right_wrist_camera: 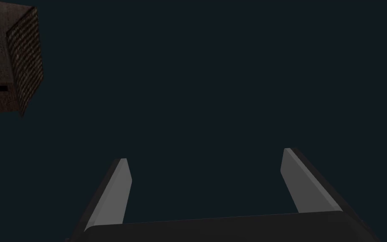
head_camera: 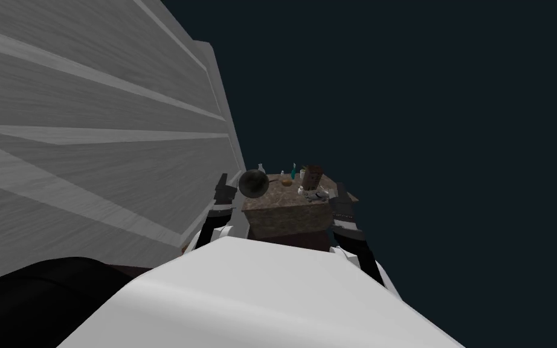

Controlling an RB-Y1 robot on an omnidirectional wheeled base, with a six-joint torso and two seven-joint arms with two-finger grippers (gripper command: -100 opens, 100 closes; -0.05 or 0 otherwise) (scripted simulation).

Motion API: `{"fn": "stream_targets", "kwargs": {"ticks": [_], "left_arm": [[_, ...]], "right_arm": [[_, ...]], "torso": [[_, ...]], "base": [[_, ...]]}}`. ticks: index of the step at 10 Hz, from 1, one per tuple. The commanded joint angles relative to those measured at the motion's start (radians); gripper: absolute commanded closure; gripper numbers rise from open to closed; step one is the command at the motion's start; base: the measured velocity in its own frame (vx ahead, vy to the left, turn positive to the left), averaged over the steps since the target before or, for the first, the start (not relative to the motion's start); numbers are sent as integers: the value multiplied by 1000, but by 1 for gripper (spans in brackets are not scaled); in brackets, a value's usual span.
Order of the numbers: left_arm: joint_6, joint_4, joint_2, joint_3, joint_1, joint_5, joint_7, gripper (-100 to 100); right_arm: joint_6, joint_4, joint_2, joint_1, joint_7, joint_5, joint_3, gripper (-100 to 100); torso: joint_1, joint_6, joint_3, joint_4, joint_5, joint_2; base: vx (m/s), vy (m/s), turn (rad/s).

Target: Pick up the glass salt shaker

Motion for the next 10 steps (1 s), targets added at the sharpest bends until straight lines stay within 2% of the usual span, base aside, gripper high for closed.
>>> {"fn": "stream_targets", "kwargs": {"ticks": [1, 5, 6, 9, 10], "left_arm": [[0, 0, 0, 0, 0, 0, 0, 0], [0, 0, 0, 0, 0, 0, 0, 0], [0, 0, 0, 0, 0, 0, 0, 0], [0, 0, 0, 0, 0, 0, 0, 0], [0, 0, 0, 0, 0, 0, 0, 0]], "right_arm": [[12, 14, -49, 29, -5, -13, -17, -100], [49, 48, -168, 131, -11, -45, -54, -100], [49, 48, -168, 131, -11, -45, -54, -100], [83, 75, -265, 223, -16, -75, -88, -100], [83, 75, -271, 225, -16, -75, -88, -100]], "torso": [[0, 0, 0, 0, 0, 0], [0, 0, 0, 0, 0, 0], [0, 0, 0, 0, 0, 0], [0, 0, 0, 0, 0, 0], [0, 0, 0, 0, 0, 0]], "base": [[1, -5, 247], [1, -6, 287], [1, -11, 90], [1, -3, 297], [0, -12, 156]]}}
